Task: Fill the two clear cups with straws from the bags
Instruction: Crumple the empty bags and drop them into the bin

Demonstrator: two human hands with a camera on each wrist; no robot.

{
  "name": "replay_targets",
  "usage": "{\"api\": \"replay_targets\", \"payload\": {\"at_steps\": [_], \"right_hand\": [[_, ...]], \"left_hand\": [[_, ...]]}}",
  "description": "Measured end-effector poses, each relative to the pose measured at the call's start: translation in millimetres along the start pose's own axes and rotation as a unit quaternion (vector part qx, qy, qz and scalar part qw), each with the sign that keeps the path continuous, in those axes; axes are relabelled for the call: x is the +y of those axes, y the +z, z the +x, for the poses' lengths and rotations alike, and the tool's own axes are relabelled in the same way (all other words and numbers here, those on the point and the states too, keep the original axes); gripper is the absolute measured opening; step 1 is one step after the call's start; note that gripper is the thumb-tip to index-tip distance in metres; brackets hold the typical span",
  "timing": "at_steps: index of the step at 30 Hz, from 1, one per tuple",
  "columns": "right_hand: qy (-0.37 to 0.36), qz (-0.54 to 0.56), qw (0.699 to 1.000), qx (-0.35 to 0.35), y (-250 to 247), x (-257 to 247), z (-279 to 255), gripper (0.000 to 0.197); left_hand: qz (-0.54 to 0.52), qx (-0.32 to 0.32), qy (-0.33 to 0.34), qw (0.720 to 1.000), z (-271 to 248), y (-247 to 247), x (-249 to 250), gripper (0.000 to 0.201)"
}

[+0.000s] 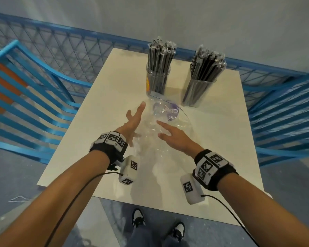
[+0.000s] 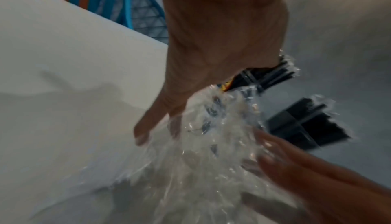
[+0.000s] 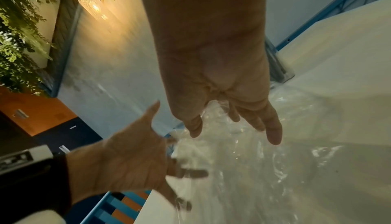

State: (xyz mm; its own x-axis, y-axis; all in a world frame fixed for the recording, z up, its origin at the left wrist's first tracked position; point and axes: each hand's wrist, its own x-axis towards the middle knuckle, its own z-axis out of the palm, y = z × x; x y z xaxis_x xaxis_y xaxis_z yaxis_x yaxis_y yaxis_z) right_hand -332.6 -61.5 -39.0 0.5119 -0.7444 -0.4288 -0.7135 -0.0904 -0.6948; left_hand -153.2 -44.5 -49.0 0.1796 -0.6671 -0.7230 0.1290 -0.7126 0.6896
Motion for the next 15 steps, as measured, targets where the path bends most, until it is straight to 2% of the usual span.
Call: {"api": "replay_targets", "payload": {"at_steps": [1, 2, 4, 5, 6, 7, 8, 10, 12, 13, 15], "right_hand": [[-0.006, 0.000, 1.000, -0.009, 3.8, -0.9, 1.3, 0.052], [-0.015, 0.000, 1.000, -0.017, 7.0, -3.2, 1.6, 0.052], [-0.030, 0.014, 0.999, -0.036, 10.9, -8.1, 0.9, 0.052], [-0.034, 0.035, 0.998, -0.041, 11.0, -10.9, -0.4, 0.052], [-0.038, 0.067, 0.996, -0.039, 9.5, -13.4, -2.6, 0.050], [-0.047, 0.099, 0.994, -0.021, 6.6, -14.5, -4.8, 0.048], [-0.053, 0.123, 0.991, 0.017, 2.5, -14.8, -7.2, 0.045], [-0.028, 0.138, 0.980, 0.141, -8.0, -11.7, -9.9, 0.043], [0.037, 0.136, 0.957, 0.255, -19.9, -5.1, -11.7, 0.060], [0.070, 0.146, 0.948, 0.275, -26.3, -2.4, -12.8, 0.077], [0.103, 0.228, 0.941, 0.230, -38.3, 2.7, -12.7, 0.108]], "left_hand": [[0.006, -0.038, 0.013, 0.999, -5.1, 3.7, 1.3, 0.109], [0.021, -0.051, 0.030, 0.998, -6.6, 7.7, 1.8, 0.109], [0.083, -0.012, 0.062, 0.995, -10.5, 17.5, 2.8, 0.107], [0.095, 0.016, 0.087, 0.992, -11.1, 20.4, 2.7, 0.095], [0.086, 0.040, 0.117, 0.989, -9.6, 22.1, 2.4, 0.075], [0.063, 0.058, 0.143, 0.986, -6.0, 20.7, 1.4, 0.054], [0.033, 0.065, 0.161, 0.984, -3.2, 18.4, 1.0, 0.041], [-0.034, 0.042, 0.178, 0.983, -3.3, 14.3, 5.1, 0.035], [-0.106, -0.004, 0.169, 0.980, -11.7, 14.5, 14.8, 0.034], [-0.140, -0.026, 0.160, 0.977, -17.3, 15.9, 20.8, 0.034], [-0.145, -0.051, 0.158, 0.975, -29.8, 20.2, 33.1, 0.031]]}}
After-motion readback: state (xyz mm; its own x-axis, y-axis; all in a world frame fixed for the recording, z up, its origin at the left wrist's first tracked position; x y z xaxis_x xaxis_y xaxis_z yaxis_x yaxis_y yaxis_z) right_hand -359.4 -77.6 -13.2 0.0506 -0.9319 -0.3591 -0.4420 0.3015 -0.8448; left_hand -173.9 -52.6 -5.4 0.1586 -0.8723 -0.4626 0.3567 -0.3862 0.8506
